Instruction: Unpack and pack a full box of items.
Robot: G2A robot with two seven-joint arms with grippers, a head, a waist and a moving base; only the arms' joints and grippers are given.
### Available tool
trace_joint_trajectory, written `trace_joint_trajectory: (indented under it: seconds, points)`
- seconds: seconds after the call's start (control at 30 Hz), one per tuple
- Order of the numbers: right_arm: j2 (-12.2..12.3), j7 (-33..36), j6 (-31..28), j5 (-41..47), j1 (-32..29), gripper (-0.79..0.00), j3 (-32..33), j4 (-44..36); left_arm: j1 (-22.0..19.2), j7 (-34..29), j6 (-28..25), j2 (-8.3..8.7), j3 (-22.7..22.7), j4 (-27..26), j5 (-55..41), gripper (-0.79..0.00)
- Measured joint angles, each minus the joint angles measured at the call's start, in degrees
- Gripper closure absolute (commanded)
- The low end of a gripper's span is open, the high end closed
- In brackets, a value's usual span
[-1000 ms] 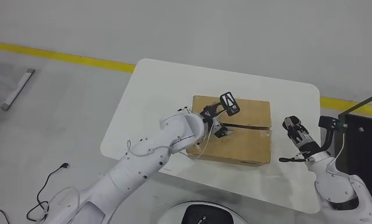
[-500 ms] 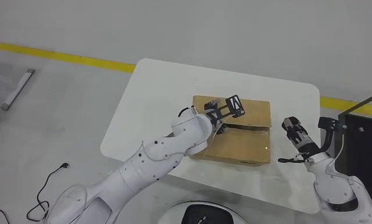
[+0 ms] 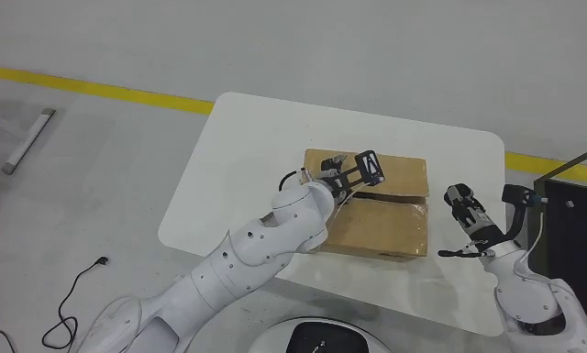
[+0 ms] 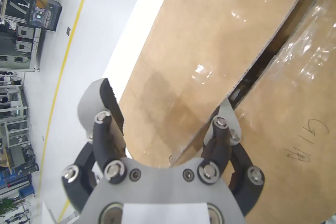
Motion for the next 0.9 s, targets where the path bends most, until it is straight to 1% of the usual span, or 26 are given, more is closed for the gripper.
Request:
trace_joint_trajectory:
  seconds: [0.2,0.4,0.57,0.7,0.73,0.77,0.8,0.9]
  points:
    - [-0.10,0.03,0.49,0.53,-0.20,0.000,0.63,-0.83,0.95,1.23,-1.70,0.00,-1.41,-0.61,2.14,0.000]
    - [-0.23,0.29,0.99,0.74,0.17,0.000,0.49,-1.33,1.73,1.88,-4.66,0.11,-3.61,-1.34,1.90,0.000]
    - [-0.29,0.46,0.96,2.36,0.34,0.000,1.52,-2.34,2.94,1.63,-7.73,0.33,-5.42,-3.28,0.92,0.000]
    - [-0.29,1.26,0.52,4.64,0.00,0.000,3.08,-3.63,4.37,0.33,-9.24,0.70,-7.03,-5.92,0.88,0.000]
    - [-0.27,1.67,0.39,5.15,-0.10,0.000,3.53,-4.01,4.83,-0.02,-9.62,0.82,-7.59,-6.76,0.81,-0.114]
    - [-0.26,1.96,0.27,5.51,-0.16,0.000,3.82,-4.25,5.14,-0.23,-9.84,0.89,-7.99,-7.33,0.75,-0.391]
    - [-0.26,2.22,0.16,5.83,-0.21,0.000,4.05,-4.44,5.40,-0.38,-10.00,0.95,-8.37,-7.80,0.71,-0.785]
    - [-0.26,2.84,-0.11,6.53,-0.18,0.000,4.39,-4.70,5.56,0.05,-10.51,0.96,-9.56,-7.65,-0.02,-0.785]
